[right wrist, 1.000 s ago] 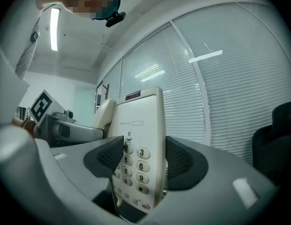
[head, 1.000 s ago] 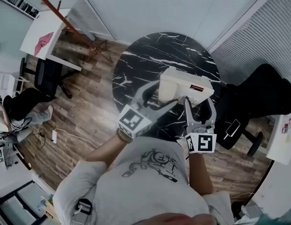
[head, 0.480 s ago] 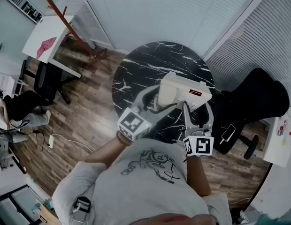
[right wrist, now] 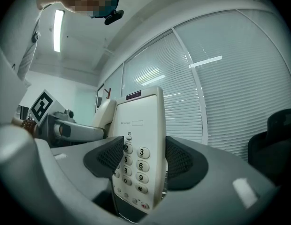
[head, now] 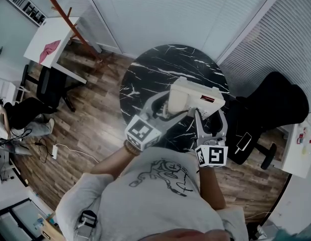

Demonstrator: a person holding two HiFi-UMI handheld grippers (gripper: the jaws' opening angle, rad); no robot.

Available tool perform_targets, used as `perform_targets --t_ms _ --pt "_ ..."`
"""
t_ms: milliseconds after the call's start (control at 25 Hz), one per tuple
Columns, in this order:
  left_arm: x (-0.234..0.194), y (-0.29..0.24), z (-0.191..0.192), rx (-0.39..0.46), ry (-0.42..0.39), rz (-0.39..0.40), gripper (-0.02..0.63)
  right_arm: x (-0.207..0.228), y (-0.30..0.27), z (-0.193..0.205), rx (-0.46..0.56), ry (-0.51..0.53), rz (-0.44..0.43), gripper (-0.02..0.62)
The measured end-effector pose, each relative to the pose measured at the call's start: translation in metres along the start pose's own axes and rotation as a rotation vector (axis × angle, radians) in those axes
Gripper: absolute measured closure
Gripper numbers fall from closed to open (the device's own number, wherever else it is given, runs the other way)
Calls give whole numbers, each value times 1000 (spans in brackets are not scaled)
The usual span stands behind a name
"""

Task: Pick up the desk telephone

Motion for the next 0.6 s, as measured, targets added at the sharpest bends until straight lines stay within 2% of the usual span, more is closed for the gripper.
perform_targets --t_ms 600 --pt "-3 1 3 -6 16 -4 276 -3 -3 5 -14 6 -11 324"
Point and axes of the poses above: the fingertips, and each gripper's own axes: y backward along the fingers, x to its right, z out of its underside, the point moved 5 cm from there along y, backward along the fingers, and after that the axes turned 10 degrees about -z, right-handed, at the moved point
